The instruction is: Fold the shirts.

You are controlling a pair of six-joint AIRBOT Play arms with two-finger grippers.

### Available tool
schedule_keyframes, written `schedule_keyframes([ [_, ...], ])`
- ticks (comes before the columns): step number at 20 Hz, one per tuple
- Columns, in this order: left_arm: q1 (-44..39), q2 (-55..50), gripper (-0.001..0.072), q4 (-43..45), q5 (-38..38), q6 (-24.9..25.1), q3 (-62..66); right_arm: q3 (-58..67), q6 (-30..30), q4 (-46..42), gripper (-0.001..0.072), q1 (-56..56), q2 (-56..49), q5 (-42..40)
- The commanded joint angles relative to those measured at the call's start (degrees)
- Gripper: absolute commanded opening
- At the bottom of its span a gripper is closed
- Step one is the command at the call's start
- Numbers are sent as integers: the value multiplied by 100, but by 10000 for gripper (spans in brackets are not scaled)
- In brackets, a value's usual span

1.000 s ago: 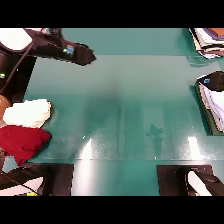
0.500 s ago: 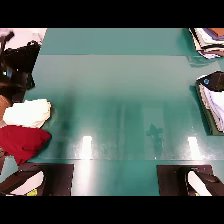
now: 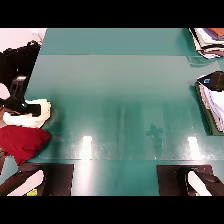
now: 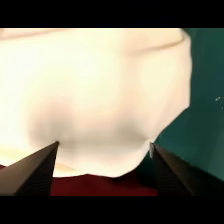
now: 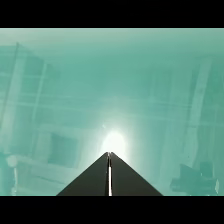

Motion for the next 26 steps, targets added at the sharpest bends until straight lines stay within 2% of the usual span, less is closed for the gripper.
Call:
schedule_keyframes([
  [1, 26, 4, 589, 26, 269, -103, -343, -2, 0, 0, 13, 7, 4, -33],
  [2, 26, 4, 320, 26, 142, -164, -313, -2, 0, 0, 13, 4, 4, -44],
  [3, 26, 4, 88, 24, 24, -170, -247, -2, 0, 0, 13, 7, 4, -63],
  [4, 26, 9, 55, 24, -96, -175, -136, -2, 0, 2, 13, 7, 4, -87],
  [6, 26, 81, 53, 9, -372, -199, 310, -2, 0, 4, 13, 7, 4, -120],
  [7, 26, 164, 23, -52, -503, -199, 678, 0, 0, 9, 13, 7, 4, -164],
  [12, -251, 647, 22, -979, -1067, -197, 3447, 492, 0, 42, 13, 7, 4, -566],
  [16, -1657, 656, 20, -955, -1084, -195, 5250, 1128, 0, 39, 13, 7, 4, -846],
  [20, -3281, 463, 20, -831, -870, -195, 5359, 1351, 0, 44, 13, 7, 4, -863],
  [25, -4920, -901, 38, -1320, -1237, -116, 5357, 1349, 2, 42, 13, 7, 4, -629],
  [26, -5132, -1250, 325, -1493, -1187, 13, 5357, 1349, 0, 42, 13, 7, 4, -553],
])
